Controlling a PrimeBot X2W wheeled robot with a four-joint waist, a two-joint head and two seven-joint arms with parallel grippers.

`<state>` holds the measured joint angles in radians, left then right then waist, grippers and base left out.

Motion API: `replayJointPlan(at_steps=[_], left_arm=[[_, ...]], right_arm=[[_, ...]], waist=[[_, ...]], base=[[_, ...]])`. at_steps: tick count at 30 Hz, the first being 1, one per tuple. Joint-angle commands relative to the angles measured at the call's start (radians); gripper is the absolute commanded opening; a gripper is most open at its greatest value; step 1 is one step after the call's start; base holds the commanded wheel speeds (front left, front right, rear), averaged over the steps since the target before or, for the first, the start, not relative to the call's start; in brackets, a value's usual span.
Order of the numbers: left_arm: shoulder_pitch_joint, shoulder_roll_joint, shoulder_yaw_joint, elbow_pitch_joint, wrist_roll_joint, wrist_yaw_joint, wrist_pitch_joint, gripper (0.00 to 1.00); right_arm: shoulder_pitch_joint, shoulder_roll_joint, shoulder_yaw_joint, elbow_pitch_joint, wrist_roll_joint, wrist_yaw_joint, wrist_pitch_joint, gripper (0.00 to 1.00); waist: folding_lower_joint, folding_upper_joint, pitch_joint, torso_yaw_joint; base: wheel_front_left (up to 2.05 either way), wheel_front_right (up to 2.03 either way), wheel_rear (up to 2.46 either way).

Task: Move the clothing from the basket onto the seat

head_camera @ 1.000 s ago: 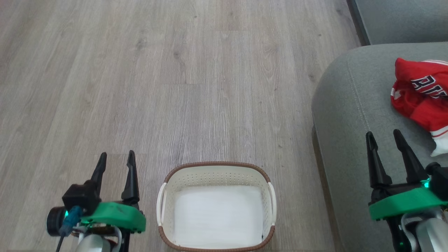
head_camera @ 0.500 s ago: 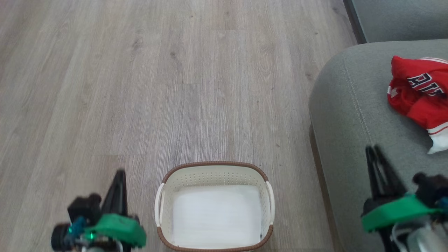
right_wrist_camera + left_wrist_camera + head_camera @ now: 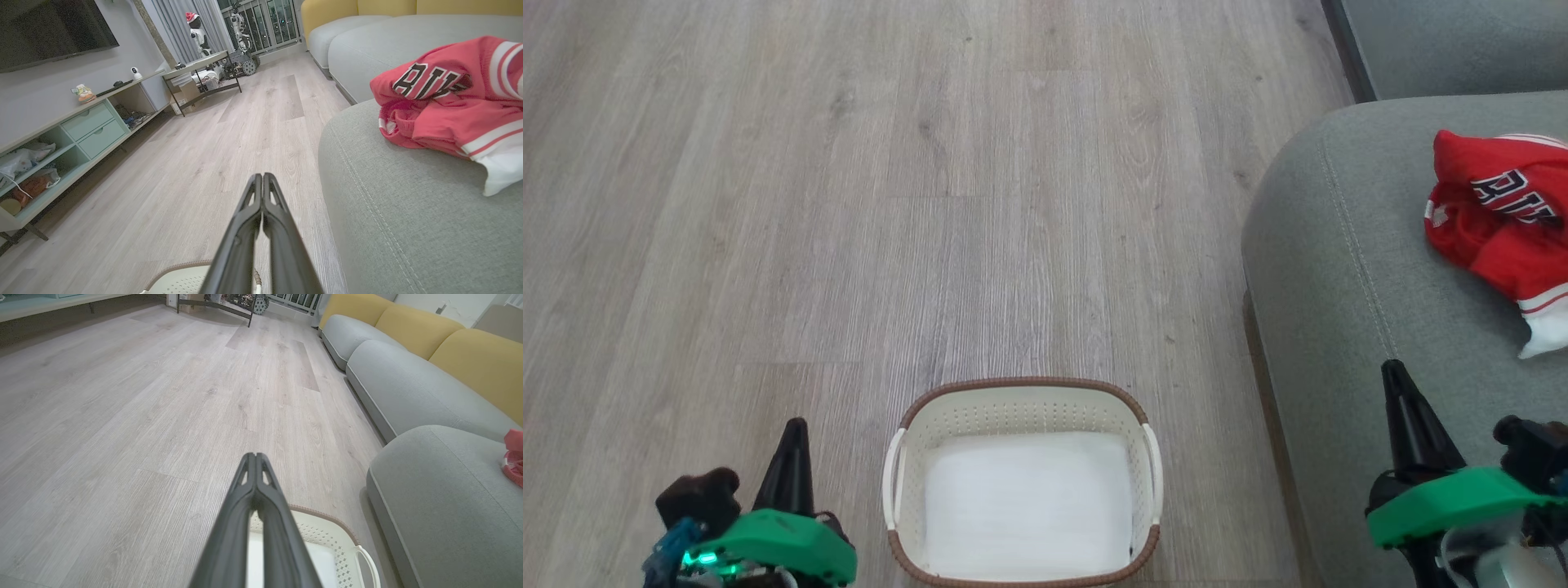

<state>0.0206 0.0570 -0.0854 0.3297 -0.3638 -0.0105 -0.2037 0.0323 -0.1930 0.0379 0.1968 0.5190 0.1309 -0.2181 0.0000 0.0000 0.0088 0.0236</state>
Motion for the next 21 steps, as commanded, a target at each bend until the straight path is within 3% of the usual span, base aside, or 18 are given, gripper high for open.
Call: replayJointPlan(at_steps=[1, 21], left_arm=[[-0.050, 0.002, 0.018, -0.037, -0.031, -0.007, 0.005, 0.00], [-0.063, 0.000, 0.049, -0.046, -0.244, -0.027, 0.059, 0.00]], right_arm=[[-0.044, -0.005, -0.014, -0.028, 0.029, 0.000, 0.010, 0.00], [-0.061, 0.019, -0.037, -0.015, 0.216, 0.000, 0.065, 0.00]], waist=[[0.0000, 0.0000, 0.000, 0.000], [0.0000, 0.0000, -0.001, -0.004]], base=[[0.00, 0.00, 0.00], [0.00, 0.00, 0.00]])
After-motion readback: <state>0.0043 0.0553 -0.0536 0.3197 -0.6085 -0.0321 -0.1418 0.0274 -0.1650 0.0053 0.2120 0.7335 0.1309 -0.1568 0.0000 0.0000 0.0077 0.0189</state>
